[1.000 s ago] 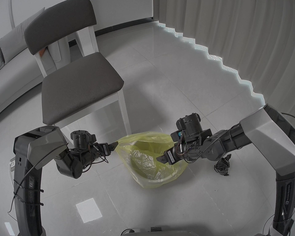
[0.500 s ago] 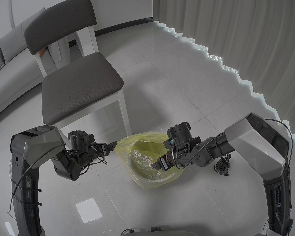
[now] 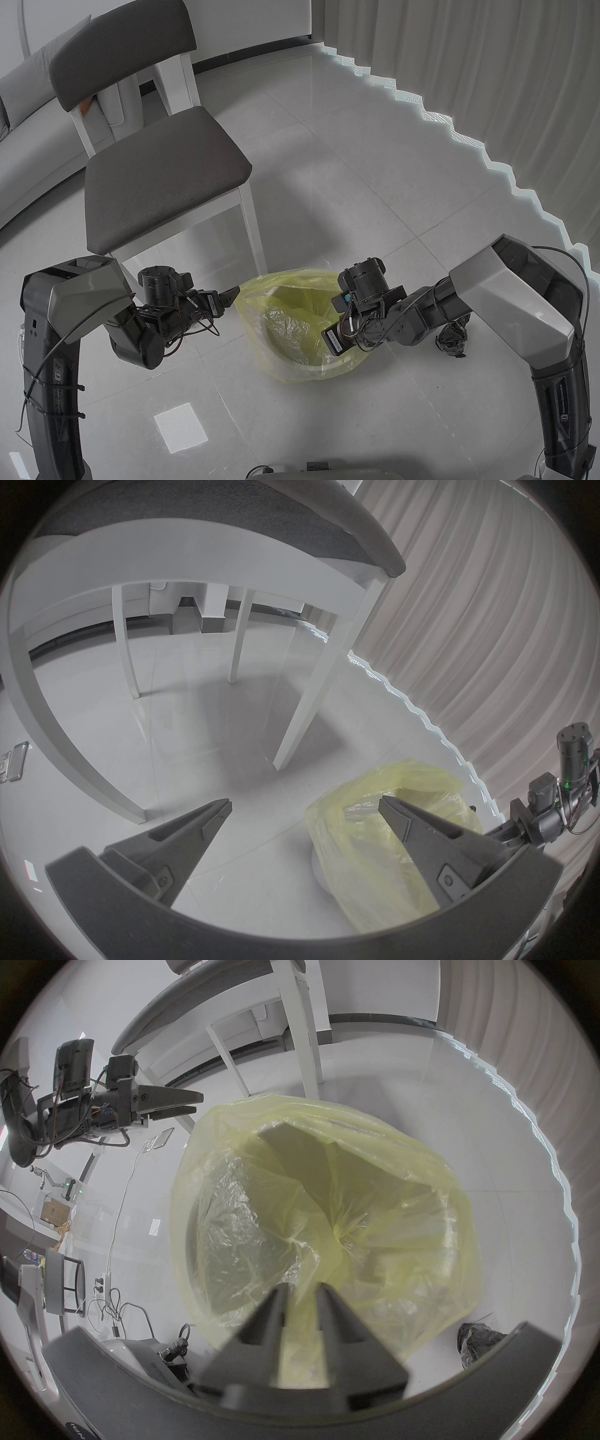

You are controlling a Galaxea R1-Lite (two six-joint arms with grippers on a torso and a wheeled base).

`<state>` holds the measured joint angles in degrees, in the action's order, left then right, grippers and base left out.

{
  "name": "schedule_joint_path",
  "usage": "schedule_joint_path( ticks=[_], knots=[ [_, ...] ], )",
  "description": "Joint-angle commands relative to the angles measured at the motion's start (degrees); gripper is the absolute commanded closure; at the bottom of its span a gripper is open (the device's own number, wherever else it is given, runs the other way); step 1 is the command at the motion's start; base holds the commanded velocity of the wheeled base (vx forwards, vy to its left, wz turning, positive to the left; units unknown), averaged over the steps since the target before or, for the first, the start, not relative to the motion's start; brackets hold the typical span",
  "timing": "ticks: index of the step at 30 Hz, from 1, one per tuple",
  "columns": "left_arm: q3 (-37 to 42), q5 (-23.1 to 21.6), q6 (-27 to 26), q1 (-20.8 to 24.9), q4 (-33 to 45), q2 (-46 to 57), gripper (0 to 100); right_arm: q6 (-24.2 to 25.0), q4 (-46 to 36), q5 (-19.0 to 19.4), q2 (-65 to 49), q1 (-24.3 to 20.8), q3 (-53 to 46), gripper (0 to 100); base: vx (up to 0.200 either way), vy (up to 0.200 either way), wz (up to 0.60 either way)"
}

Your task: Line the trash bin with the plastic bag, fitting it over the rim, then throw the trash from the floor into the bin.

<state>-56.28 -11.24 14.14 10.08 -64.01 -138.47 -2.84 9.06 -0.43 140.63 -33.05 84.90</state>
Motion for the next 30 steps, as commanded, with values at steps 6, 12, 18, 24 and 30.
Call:
schedule_joint_path(
  ticks=[6,12,18,24,30],
  knots=[
    [0.0,0.0,0.3,1.1,-0.1,-0.3,0,-0.2,0.5,0.0,-6.0,-1.6,-9.0,100,0.0,0.0,0.0],
    [-0.1,0.3,0.4,2.0,-0.1,-0.3,0,-0.2,4.1,0.0,-7.0,-3.9,-13.6,100,0.0,0.0,0.0],
    [0.0,0.3,0.4,2.5,0.0,-0.3,0,-0.2,6.1,-0.1,-6.5,-6.9,-15.7,100,0.0,0.0,0.0],
    [-1.3,0.5,0.1,2.6,0.7,-1.6,0,-0.2,6.1,-0.1,-5.8,-7.7,-15.7,100,0.0,0.0,0.0],
    [-3.3,0.8,-0.1,2.0,1.9,-3.9,0,-0.1,6.4,-0.2,-5.8,-8.9,-17.0,100,0.0,0.0,0.0]
  ],
)
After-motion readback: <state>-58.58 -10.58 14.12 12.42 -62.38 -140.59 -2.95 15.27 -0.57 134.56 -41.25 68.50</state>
